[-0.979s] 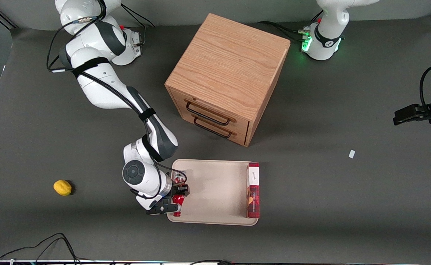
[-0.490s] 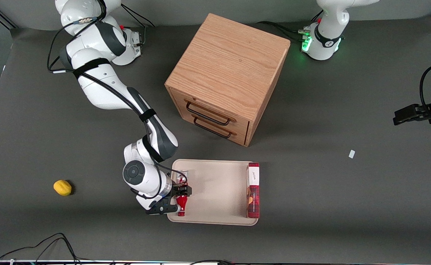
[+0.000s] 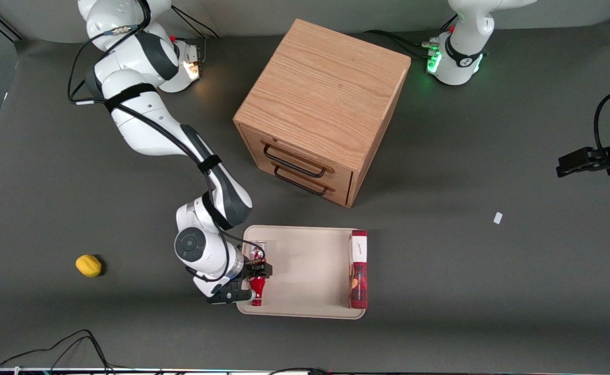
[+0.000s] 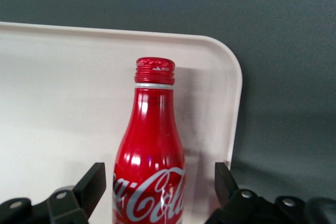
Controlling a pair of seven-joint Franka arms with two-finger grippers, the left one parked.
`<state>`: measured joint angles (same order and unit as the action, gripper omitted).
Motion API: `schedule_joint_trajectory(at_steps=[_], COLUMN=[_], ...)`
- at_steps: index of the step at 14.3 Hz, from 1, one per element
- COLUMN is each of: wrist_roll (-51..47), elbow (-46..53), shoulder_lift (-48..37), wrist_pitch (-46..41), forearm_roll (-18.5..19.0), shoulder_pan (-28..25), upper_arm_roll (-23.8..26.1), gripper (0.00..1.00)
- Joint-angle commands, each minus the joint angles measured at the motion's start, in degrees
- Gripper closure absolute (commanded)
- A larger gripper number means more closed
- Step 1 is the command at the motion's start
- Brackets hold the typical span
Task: Place coke bottle on tray
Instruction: 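Lower the bottle onto the tray and open the right gripper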
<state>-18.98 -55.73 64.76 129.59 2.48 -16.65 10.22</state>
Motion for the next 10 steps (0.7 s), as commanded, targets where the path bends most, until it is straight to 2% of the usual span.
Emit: schedule_joint_trajectory(at_steps=[1,3,5,10], wrist_roll=[-0.8,-0.6,-0.4,0.3], elbow=[1.8,1.8,1.7,-6.0], shoulder_lift=[0.4,-0.3,-2.1,-12.7], wrist_pitch=[0.3,0.2,0.0,-1.7], forearm_roll=[-0.5,0.5,3.6,3.9], shoulder_pan=[-0.1,-0.1,0.2,4.1], upper_arm_roll=[0.0,0.0,0.0,0.0], gripper=[0.00,0.00,0.00,0.00])
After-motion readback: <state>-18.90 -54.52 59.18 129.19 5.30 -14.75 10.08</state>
